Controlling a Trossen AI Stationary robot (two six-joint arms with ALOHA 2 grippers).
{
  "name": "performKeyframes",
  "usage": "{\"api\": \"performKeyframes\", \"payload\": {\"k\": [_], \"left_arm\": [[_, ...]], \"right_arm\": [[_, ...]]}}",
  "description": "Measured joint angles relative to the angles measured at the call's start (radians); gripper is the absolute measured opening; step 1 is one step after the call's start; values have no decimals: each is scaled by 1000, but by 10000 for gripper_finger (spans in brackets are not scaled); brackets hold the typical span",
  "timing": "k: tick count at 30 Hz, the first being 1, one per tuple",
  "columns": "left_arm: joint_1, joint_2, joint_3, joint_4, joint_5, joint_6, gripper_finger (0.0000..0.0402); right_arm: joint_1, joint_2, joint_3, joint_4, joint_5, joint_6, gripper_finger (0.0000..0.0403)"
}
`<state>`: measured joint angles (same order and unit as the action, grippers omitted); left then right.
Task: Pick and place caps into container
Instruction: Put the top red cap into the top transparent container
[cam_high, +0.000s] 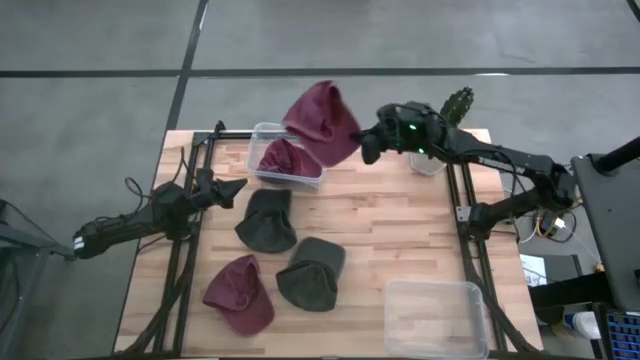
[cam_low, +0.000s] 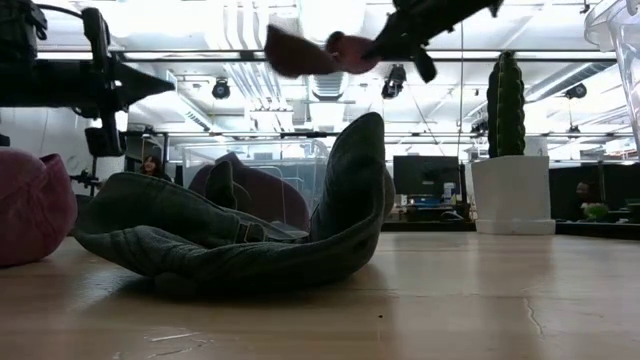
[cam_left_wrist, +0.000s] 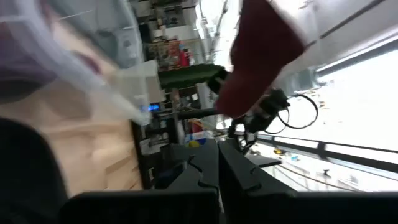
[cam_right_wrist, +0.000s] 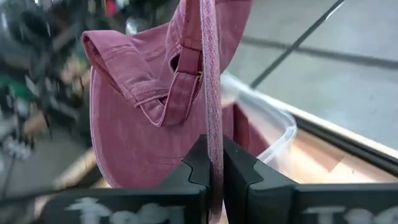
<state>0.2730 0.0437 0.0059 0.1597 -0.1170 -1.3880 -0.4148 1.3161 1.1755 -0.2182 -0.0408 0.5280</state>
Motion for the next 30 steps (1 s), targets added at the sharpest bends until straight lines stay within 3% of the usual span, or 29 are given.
{"api": "performKeyframes", "payload": {"k": [11,22,30], "left_arm": [[0,0,0,7,-8,-3,0],[0,0,0,6,-8,-9,0],[0,0,0,5,-8,-8,0]], "right_arm": [[-17,375,451,-323,-213,-217,12],[-60,692,854,-538,-256,-319,12],[-78,872,1075,-758,-263,-379,13]]}}
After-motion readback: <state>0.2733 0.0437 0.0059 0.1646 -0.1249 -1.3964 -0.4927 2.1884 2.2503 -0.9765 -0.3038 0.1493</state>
